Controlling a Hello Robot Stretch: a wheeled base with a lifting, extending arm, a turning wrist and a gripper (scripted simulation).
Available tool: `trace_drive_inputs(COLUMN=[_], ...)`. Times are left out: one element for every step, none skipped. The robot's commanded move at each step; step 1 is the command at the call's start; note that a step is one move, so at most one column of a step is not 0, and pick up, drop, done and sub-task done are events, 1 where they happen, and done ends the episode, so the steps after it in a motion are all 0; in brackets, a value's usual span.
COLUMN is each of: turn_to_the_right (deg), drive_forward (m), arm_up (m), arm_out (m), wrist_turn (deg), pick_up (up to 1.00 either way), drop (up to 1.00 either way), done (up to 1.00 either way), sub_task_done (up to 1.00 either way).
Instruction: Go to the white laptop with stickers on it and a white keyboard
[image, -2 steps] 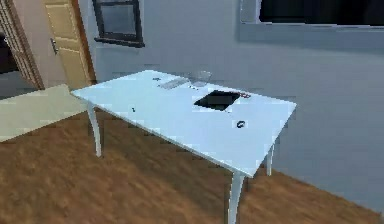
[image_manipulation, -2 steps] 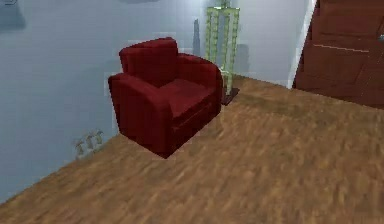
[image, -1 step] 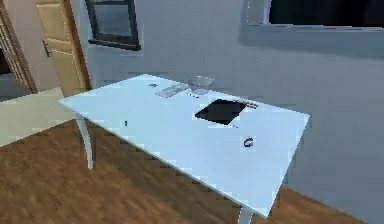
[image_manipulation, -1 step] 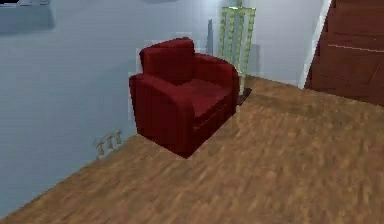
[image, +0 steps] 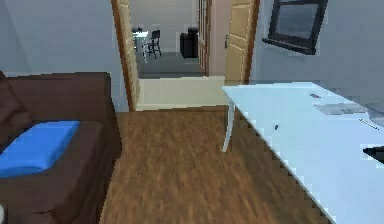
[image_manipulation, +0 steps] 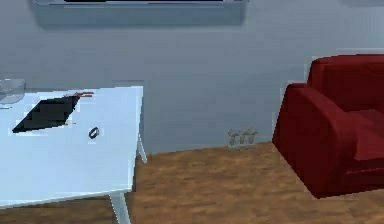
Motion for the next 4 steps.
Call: trace_drive_inputs(turn_to_the_right=[-6.0, 0.0, 0.0, 0.0], drive_forward=[0.00, 1.00, 1.00, 1.00], arm_up=[0.00, 0.00, 0.00, 0.00], arm_out=[0.00, 0.00, 0.00, 0.00], wrist_turn=[0.0, 0.0, 0.0, 0.0], pick_up=[0.00, 0.00, 0.00, 0.00], drop=[0.00, 0.00, 0.00, 0.00], done=[0.00, 0.00, 0.00, 0.00], sub_task_done=[0.00, 0.00, 0.00, 0.00])
